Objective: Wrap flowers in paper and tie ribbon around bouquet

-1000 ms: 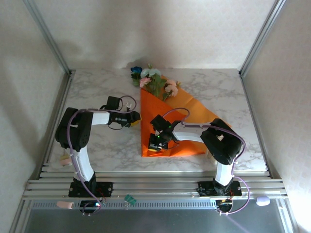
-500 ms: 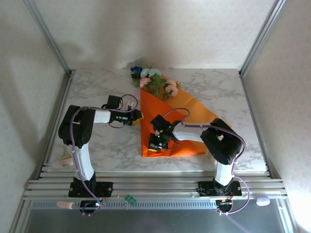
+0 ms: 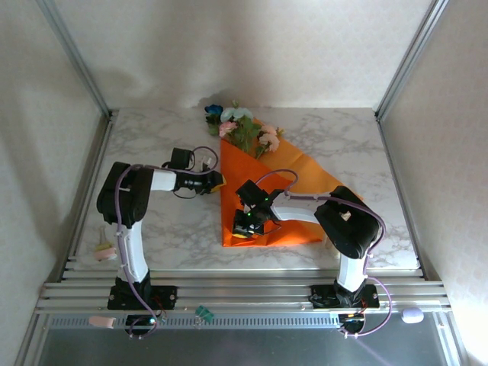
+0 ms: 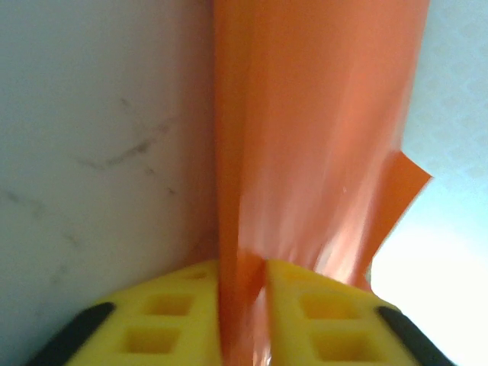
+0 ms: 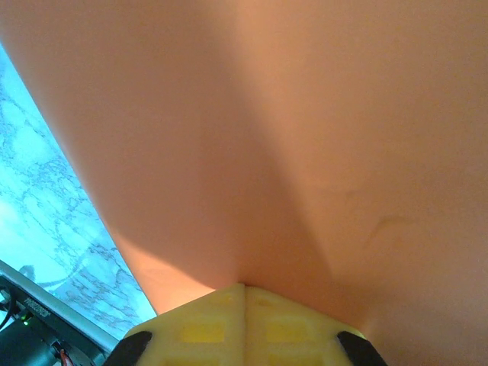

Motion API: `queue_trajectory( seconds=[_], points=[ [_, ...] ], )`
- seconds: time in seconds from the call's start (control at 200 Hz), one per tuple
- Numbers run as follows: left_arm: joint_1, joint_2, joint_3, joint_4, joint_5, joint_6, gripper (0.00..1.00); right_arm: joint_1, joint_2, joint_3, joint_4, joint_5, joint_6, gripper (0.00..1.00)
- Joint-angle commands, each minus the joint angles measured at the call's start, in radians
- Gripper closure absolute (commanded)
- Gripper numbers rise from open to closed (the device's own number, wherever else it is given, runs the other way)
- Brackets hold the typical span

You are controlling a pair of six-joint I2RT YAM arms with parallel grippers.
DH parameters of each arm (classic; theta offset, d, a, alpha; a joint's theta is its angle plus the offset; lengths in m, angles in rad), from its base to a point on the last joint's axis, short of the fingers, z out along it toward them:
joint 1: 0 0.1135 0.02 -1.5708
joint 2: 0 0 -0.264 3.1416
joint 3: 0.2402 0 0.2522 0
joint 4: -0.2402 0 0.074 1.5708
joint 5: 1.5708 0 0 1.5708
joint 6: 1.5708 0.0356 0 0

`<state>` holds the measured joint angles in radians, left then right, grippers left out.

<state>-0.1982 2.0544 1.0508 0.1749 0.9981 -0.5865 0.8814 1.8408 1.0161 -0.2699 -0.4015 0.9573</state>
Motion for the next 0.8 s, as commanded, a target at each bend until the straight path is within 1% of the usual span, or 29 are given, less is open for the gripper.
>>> queue_trajectory(
  seconds=[0.0, 0.055, 0.115, 0.185, 0.285, 0.325, 0.36, 0.37, 0.38, 0.395, 0.42, 0.47, 0.511, 0.646, 0.791],
  points=[
    [-0.013, 0.039, -0.003, 0.059, -0.082, 0.024, 0.91, 0.002, 0.05, -0.016, -0.09, 0.024, 0.008, 1.0],
    [-0.013, 0.033, -0.006, 0.063, -0.085, 0.02, 0.94, 0.001, 0.046, -0.012, -0.09, 0.026, 0.006, 1.0],
    [-0.013, 0.017, -0.013, 0.071, -0.088, 0.015, 1.0, 0.002, 0.036, 0.0, -0.101, 0.033, -0.009, 1.0],
    [-0.013, -0.009, -0.024, 0.08, -0.093, 0.012, 1.0, 0.002, 0.017, 0.019, -0.112, 0.042, -0.033, 0.95],
    [-0.009, -0.045, -0.049, 0.11, -0.097, -0.013, 1.0, 0.003, -0.013, 0.043, -0.116, 0.053, -0.061, 0.83],
    [-0.004, -0.046, -0.051, 0.113, -0.096, -0.021, 1.0, 0.002, -0.016, 0.052, -0.123, 0.056, -0.069, 0.82],
    [-0.003, -0.042, -0.047, 0.107, -0.097, -0.022, 1.0, 0.002, -0.008, 0.061, -0.132, 0.051, -0.072, 0.85],
    [-0.003, -0.041, -0.045, 0.104, -0.098, -0.022, 0.98, 0.001, -0.005, 0.063, -0.135, 0.05, -0.072, 0.86],
    [-0.003, -0.037, -0.043, 0.1, -0.1, -0.02, 0.93, 0.001, -0.001, 0.065, -0.139, 0.047, -0.072, 0.88],
    [-0.003, -0.034, -0.039, 0.095, -0.101, -0.018, 0.88, 0.001, 0.005, 0.069, -0.143, 0.043, -0.072, 0.9],
    [-0.002, -0.027, -0.032, 0.087, -0.103, -0.015, 0.84, 0.001, 0.02, 0.073, -0.145, 0.032, -0.072, 0.93],
    [-0.004, -0.011, -0.017, 0.072, -0.105, -0.011, 0.77, 0.0, 0.039, 0.07, -0.137, 0.022, -0.067, 0.95],
    [-0.004, 0.001, -0.003, 0.056, -0.109, -0.005, 0.75, 0.001, 0.044, 0.059, -0.125, 0.018, -0.056, 0.96],
    [-0.004, 0.038, 0.037, 0.017, -0.126, 0.023, 0.74, -0.001, 0.05, 0.047, -0.12, 0.02, -0.047, 0.98],
    [-0.004, 0.074, 0.084, 0.022, -0.145, 0.008, 0.85, -0.001, 0.048, 0.05, -0.121, 0.021, -0.051, 0.98]
  ],
)
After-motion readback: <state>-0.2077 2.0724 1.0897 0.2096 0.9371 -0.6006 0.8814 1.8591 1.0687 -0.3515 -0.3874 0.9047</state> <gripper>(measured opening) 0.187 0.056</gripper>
